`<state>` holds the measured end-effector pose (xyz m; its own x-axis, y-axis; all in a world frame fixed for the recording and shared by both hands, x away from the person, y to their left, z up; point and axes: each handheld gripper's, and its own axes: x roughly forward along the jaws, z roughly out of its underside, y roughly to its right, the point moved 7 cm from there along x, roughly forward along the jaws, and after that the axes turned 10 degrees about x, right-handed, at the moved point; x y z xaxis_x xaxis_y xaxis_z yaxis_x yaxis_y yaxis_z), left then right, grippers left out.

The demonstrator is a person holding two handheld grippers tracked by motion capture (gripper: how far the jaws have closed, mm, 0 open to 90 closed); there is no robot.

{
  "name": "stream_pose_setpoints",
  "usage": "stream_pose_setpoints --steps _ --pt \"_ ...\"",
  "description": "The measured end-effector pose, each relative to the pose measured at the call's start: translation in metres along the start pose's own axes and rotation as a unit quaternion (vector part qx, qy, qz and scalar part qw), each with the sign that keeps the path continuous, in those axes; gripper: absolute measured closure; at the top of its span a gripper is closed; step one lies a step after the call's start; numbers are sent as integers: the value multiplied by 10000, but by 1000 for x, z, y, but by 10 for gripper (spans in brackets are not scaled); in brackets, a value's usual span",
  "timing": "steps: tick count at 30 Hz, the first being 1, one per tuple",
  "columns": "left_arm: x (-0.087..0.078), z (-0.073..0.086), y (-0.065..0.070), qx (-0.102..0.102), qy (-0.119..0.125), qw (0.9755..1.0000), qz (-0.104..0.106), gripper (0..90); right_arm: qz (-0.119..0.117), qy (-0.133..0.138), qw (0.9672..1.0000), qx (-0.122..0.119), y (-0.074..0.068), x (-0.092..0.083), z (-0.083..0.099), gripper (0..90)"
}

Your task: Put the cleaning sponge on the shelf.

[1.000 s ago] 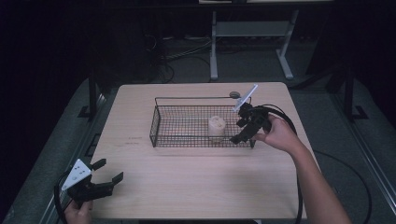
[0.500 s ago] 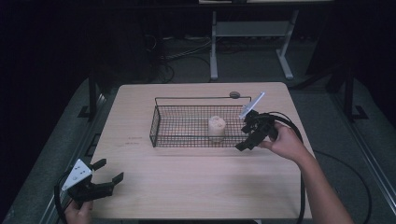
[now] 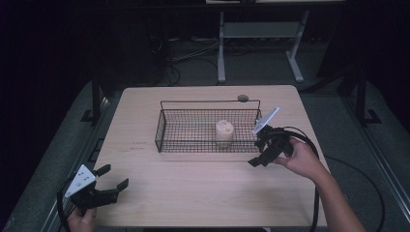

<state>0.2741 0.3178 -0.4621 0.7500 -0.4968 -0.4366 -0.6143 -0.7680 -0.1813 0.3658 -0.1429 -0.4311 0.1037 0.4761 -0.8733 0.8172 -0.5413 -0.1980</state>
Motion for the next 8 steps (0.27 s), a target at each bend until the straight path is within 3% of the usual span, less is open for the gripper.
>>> stream_pose_setpoints --steps 8 --pt "1 0 1 25 -13 10000 23 139 91 59 9999 -28 -7 1 17 190"
